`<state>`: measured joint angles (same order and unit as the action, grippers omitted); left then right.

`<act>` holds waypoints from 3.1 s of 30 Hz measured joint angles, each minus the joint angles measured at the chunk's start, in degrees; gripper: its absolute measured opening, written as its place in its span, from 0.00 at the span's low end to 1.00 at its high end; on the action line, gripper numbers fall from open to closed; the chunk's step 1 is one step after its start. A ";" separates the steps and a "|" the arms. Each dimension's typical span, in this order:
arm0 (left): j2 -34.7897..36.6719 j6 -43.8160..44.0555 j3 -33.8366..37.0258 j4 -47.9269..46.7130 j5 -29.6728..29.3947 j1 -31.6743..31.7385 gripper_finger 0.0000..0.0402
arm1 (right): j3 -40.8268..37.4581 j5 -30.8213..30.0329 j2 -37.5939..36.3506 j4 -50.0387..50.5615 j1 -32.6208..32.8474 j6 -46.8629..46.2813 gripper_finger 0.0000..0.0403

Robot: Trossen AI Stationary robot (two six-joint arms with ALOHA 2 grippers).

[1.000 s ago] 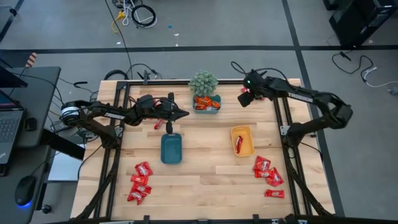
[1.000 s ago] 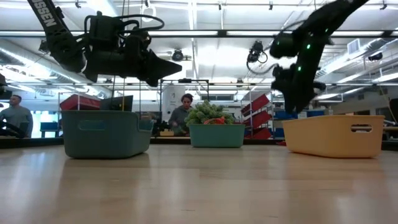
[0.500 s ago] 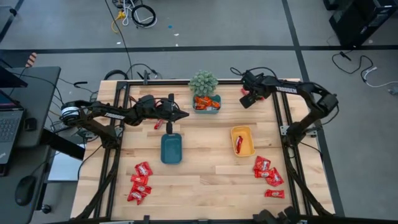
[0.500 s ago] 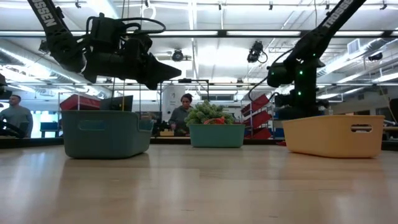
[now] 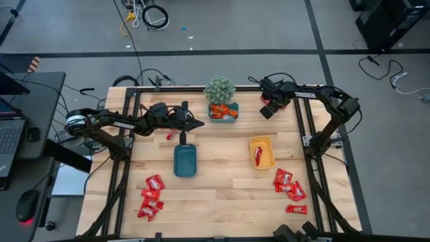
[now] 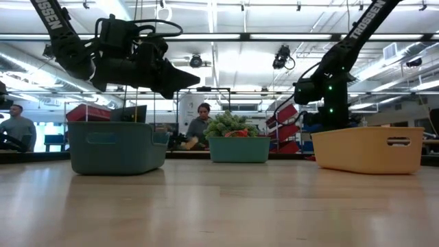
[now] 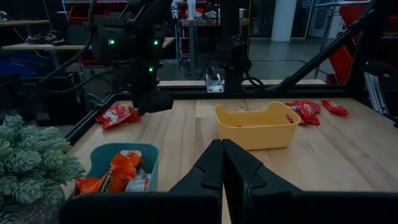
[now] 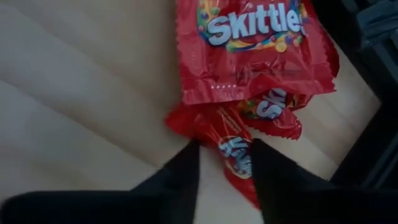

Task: Sort candy
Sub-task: Put the red chocolate into the yellow bin

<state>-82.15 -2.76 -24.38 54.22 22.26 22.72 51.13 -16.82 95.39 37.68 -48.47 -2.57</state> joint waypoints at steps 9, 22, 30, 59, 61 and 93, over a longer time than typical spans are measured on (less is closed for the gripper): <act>0.00 0.00 0.00 0.02 0.00 0.00 0.01 | 0.08 7.91 -3.63 4.71 0.17 1.23 0.03; 0.00 0.00 0.00 0.00 0.00 0.00 0.01 | 0.37 16.70 -25.77 17.54 15.47 -17.29 0.00; 0.00 0.00 0.00 0.02 -0.18 -0.02 0.01 | 0.37 23.33 -34.98 19.90 34.91 -44.93 0.00; 0.00 0.00 0.00 0.00 -1.25 -0.02 0.01 | -2.03 28.20 -22.09 11.41 46.53 -48.09 0.39; 0.00 0.00 0.00 -0.02 -1.25 -0.01 0.01 | -1.93 28.51 -24.05 11.58 48.95 -46.07 0.42; 0.00 -0.02 0.00 -0.25 -1.25 0.04 0.01 | -1.75 26.99 -6.78 15.08 88.18 -48.63 0.69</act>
<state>-82.15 -2.79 -24.38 53.96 21.02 22.76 49.39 10.17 88.61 52.76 39.70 -51.21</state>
